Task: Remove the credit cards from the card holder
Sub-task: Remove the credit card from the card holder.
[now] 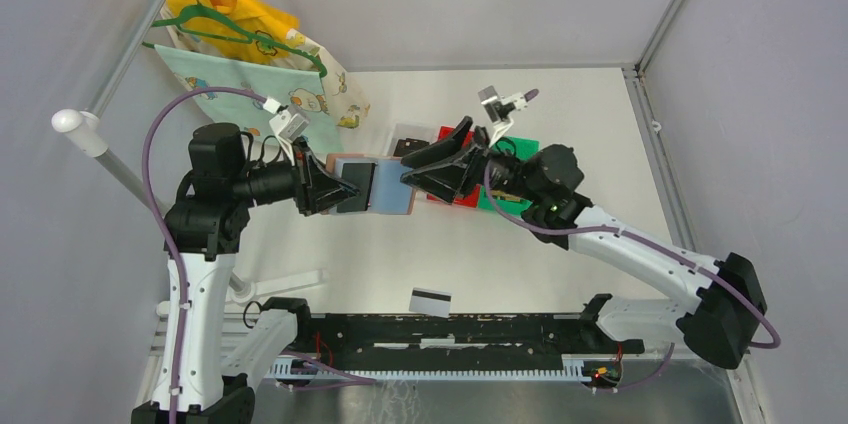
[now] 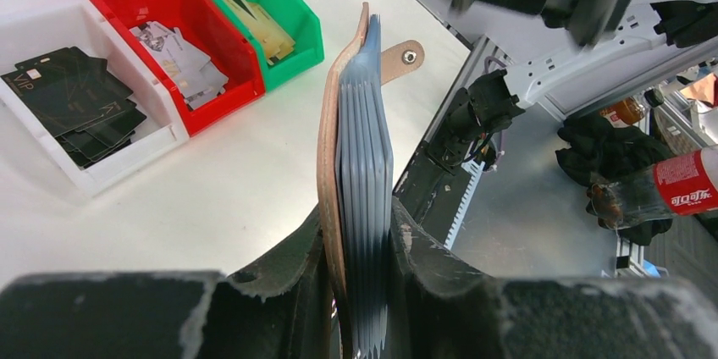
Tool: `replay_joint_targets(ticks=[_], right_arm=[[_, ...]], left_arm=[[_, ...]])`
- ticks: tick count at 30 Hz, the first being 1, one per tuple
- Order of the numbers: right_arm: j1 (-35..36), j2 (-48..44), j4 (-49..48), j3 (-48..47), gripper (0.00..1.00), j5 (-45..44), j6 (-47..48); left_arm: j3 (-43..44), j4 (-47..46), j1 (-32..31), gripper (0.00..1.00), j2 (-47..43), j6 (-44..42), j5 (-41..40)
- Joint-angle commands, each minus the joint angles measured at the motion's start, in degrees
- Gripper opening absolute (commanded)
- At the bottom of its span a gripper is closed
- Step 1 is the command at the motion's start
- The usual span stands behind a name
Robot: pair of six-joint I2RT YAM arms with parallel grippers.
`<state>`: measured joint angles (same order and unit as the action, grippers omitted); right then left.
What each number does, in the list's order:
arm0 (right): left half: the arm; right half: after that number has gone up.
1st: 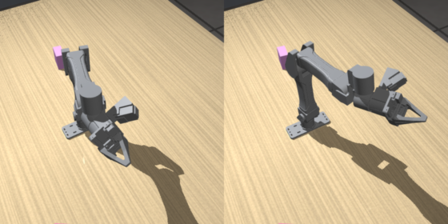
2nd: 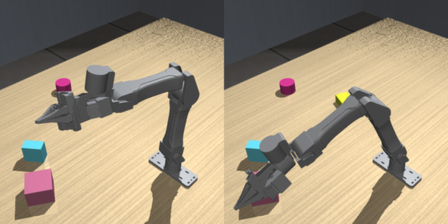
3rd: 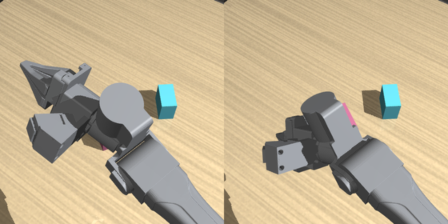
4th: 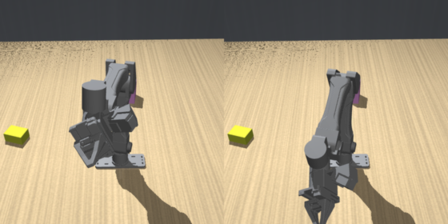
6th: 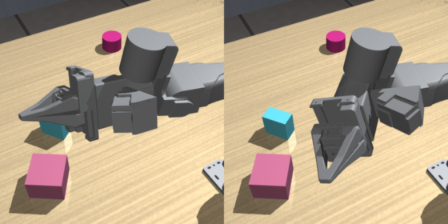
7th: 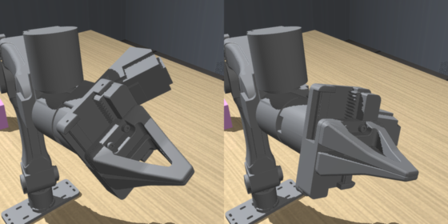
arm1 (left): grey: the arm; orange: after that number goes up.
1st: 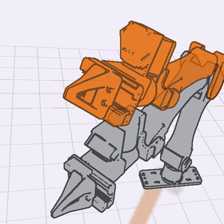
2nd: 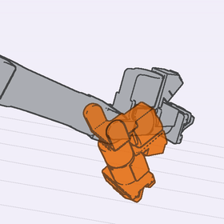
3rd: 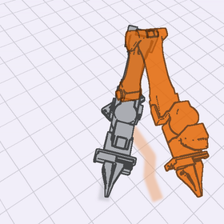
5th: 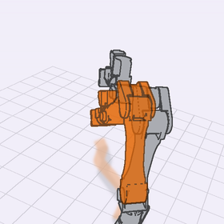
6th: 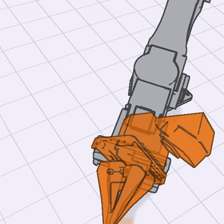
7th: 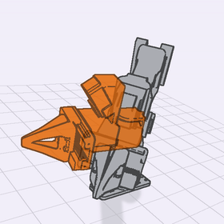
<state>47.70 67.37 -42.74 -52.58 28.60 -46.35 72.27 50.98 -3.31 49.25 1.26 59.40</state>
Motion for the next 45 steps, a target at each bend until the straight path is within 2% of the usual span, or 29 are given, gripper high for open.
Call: replay_joint_targets(ticks=[1,15,28,39,43,45], right_arm=[[2.64,3.42,-1.29,-2.77,0.56,7.47,-1.72],[4.42,8.72,-2.15,-3.75,0.49,9.82,-3.1],[6.85,11.86,-5.99,-6.43,0.47,8.85,-4.33],[7.95,13.74,-9.33,-5.8,0.34,6.32,-6.76],[8.02,13.37,-8.94,-5.0,0.34,4.95,-6.34],[8.04,12.64,-5.02,-5.29,0.38,2.94,-3.73]], left_arm=[[2.86,-1.07,0.0,0.04,-0.13,-2.04,1.53],[4.02,-0.62,0.02,0.04,-0.16,-1.44,13.16],[3.23,-0.47,0.06,0.06,-0.05,-0.7,16.03],[2.7,1.02,0.01,0.11,0.16,-0.87,17.68],[3.23,2.26,0.05,0.11,0.23,-1.99,19.19],[3.84,2.97,0.04,0.11,0.07,-3.27,20.47]])
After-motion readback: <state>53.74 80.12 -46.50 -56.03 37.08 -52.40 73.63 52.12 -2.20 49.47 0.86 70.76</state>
